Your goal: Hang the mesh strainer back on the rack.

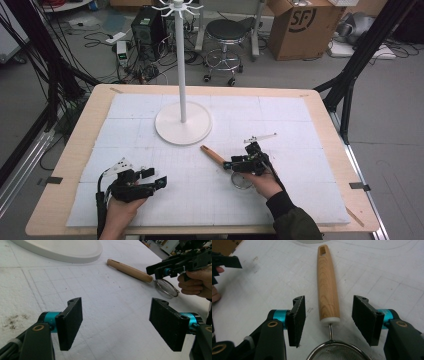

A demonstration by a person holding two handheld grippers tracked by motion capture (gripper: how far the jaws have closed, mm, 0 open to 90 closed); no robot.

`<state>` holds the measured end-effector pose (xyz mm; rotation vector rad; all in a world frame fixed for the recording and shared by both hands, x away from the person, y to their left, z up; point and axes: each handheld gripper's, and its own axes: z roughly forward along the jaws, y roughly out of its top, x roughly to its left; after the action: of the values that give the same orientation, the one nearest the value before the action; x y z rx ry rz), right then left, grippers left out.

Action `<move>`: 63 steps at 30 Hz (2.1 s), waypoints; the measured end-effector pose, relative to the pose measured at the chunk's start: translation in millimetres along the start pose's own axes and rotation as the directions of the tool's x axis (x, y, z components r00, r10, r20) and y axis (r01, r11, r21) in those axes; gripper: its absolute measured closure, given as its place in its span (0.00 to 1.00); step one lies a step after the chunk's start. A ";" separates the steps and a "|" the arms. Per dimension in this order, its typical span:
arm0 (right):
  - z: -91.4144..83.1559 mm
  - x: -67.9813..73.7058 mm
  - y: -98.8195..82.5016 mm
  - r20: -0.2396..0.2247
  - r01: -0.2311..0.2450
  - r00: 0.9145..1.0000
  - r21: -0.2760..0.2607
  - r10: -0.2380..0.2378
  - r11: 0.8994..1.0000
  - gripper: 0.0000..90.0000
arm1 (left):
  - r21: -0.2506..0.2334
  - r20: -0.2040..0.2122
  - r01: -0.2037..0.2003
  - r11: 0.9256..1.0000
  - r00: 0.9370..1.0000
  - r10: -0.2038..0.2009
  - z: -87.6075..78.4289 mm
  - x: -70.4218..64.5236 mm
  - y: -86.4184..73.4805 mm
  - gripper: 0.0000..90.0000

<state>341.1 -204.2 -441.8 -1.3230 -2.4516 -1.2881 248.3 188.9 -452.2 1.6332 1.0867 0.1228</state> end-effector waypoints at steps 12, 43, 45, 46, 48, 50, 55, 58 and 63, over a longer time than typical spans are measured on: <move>8.4 2.3 1.1 -0.004 0.023 1.000 0.049 -0.023 0.999 0.52 | 0.005 0.007 0.001 1.000 1.000 -0.001 0.8 -0.9 -1.1 0.31; 19.4 31.0 4.8 0.207 0.207 0.949 0.167 -0.239 0.964 0.70 | 0.000 0.025 0.003 1.000 1.000 -0.003 -1.4 -3.8 -2.6 0.32; 20.8 33.9 5.9 0.222 0.223 0.939 0.187 -0.262 0.957 0.70 | -0.001 0.026 0.004 1.000 1.000 -0.004 -1.1 -3.9 -2.5 0.32; 21.1 34.8 6.5 0.226 0.224 0.937 0.194 -0.265 0.955 0.70 | 0.001 0.026 0.004 1.000 1.000 -0.004 -1.0 -3.8 -2.5 0.32; 21.6 34.6 6.7 0.225 0.224 0.937 0.196 -0.266 0.955 0.70 | -0.002 0.027 0.007 1.000 1.000 -0.007 -1.3 -4.3 -2.3 0.32; 21.9 35.2 6.8 0.229 0.226 0.935 0.200 -0.270 0.953 0.71 | -0.005 0.028 0.006 1.000 1.000 -0.006 -1.8 -4.3 -2.0 0.32; 26.4 39.1 19.0 0.236 0.198 0.933 0.296 -0.272 0.934 0.71 | -0.006 0.027 0.006 1.000 1.000 -0.006 -1.9 -3.1 -1.4 0.32; 30.4 40.7 28.0 0.234 0.182 0.932 0.360 -0.278 0.915 0.71 | -0.010 0.025 0.012 1.000 1.000 -0.011 -3.2 -3.0 -1.7 0.32; 34.3 48.0 30.5 0.262 0.194 0.912 0.401 -0.315 0.895 0.73 | -0.023 0.028 0.005 1.000 1.000 -0.004 -7.7 -2.4 -1.8 0.32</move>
<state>343.4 -140.1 -424.4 -1.2136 -2.9856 -0.6210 241.5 192.7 -449.7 1.6076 1.0644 0.1091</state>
